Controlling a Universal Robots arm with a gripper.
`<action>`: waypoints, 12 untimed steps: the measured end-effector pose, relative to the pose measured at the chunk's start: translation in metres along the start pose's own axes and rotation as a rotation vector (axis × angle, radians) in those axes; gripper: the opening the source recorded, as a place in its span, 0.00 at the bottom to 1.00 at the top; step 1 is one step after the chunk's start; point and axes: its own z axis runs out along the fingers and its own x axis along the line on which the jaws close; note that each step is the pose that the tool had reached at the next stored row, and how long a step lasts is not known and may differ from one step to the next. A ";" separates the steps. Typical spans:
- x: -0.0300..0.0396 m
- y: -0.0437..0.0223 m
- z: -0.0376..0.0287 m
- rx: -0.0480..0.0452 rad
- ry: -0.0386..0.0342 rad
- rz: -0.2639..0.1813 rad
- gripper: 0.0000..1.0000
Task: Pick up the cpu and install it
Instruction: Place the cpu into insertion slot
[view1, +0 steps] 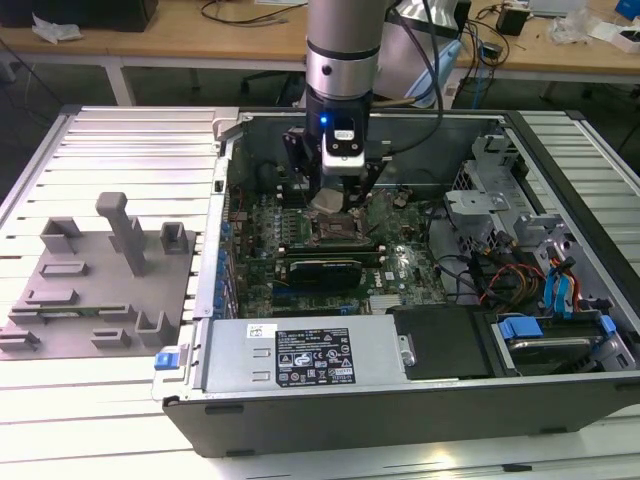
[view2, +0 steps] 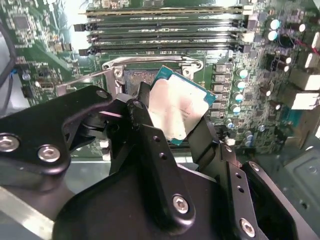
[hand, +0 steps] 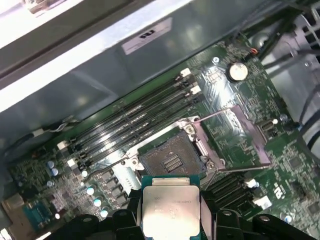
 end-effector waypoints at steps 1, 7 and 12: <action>0.0000 0.0000 0.0001 0.0003 0.0001 0.016 0.55; 0.0000 0.0000 0.0005 0.0028 0.0010 0.120 0.55; 0.0000 0.0000 0.0010 0.0053 0.0019 0.228 0.55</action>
